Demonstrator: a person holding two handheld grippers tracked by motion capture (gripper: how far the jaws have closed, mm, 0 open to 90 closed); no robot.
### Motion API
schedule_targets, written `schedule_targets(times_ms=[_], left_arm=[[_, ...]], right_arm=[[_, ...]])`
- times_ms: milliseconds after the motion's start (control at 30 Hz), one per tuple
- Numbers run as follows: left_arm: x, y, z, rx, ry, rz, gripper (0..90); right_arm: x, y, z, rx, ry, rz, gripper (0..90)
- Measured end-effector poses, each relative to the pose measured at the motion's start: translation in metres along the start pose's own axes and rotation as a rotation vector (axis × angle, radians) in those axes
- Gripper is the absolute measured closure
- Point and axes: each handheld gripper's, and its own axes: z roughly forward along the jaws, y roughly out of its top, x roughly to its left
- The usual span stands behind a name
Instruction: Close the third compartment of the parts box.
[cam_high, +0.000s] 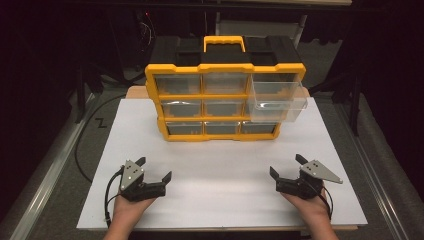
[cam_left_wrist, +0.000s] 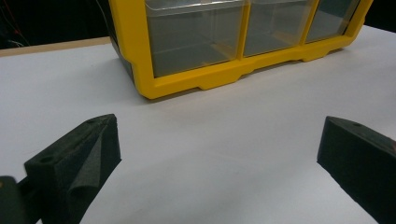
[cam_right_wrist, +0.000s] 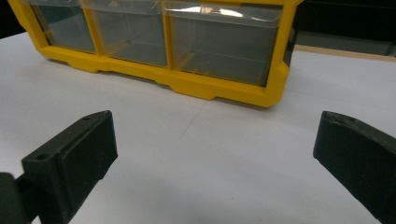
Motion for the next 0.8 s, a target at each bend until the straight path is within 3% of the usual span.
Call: schedule_targets(times_ms=[500,800], left_arm=[[0.0,0.0,-0.002,-0.022,0.001,0.024,0.9],[-0.001,0.0,-0.002,-0.026,-0.001,0.028,0.9]], right_arm=[[0.015,0.003,0.004,0.01,0.051,-0.025,1.9],[0.013,0.003,0.002,0.005,0.034,-0.025,16.7]])
